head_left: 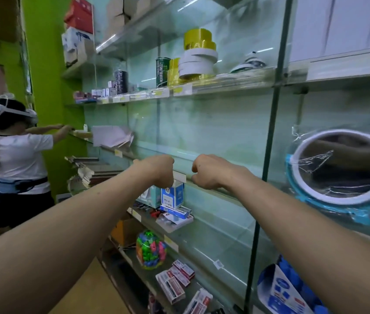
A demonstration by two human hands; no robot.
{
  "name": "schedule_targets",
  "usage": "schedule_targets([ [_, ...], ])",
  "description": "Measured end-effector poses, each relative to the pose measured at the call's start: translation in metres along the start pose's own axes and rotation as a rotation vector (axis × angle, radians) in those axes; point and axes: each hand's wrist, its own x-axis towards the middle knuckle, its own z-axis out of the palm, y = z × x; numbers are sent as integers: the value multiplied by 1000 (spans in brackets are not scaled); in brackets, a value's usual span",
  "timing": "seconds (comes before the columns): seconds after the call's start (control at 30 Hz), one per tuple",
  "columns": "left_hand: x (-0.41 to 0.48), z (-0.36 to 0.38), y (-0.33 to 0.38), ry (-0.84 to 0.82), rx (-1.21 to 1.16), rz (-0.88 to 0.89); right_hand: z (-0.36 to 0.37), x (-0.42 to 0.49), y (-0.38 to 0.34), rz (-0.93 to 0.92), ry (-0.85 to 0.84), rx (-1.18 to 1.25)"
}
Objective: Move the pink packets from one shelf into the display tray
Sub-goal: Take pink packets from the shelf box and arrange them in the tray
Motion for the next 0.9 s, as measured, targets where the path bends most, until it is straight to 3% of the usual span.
schedule_targets([
  [0.9,237,37,-143,68,58,-75,62,274,-60,-89,1,6],
])
